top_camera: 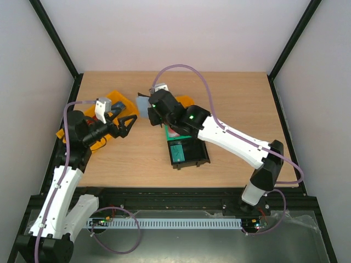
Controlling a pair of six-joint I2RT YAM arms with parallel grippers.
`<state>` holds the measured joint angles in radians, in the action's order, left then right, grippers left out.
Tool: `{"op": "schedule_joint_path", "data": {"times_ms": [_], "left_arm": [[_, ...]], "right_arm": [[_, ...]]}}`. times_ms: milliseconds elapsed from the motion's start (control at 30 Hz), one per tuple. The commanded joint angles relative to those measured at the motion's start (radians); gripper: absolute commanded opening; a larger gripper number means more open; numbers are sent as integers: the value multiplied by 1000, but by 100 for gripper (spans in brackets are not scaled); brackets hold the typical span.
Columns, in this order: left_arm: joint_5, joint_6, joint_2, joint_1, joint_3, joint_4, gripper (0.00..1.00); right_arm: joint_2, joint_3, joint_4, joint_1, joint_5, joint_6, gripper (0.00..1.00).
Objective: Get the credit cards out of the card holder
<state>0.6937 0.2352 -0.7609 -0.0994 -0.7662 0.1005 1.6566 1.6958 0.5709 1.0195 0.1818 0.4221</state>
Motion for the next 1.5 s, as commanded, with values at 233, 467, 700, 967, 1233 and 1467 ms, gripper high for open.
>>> {"op": "schedule_joint_path", "data": {"times_ms": [233,467,700,967,1233,1467], "left_arm": [[33,-7,-7,-32,37,8,99],[-14,-47,-8,-46,47,36,99],[-69,-140,7,-42,53,109,99],[4,-142,7,-24,40,73,99],[248,-84,7,-20,39,-5,79],[386,-33,14,-19,28,-56,21]], "right_arm": [[38,108,3,49,-212,-24,2],[17,98,-83,49,-357,7,1],[-68,33,-216,23,-524,47,2],[-156,-98,-370,-19,-766,69,2],[-226,-207,-541,-66,-974,122,2],[-268,-249,-571,-114,-1025,119,2]]}}
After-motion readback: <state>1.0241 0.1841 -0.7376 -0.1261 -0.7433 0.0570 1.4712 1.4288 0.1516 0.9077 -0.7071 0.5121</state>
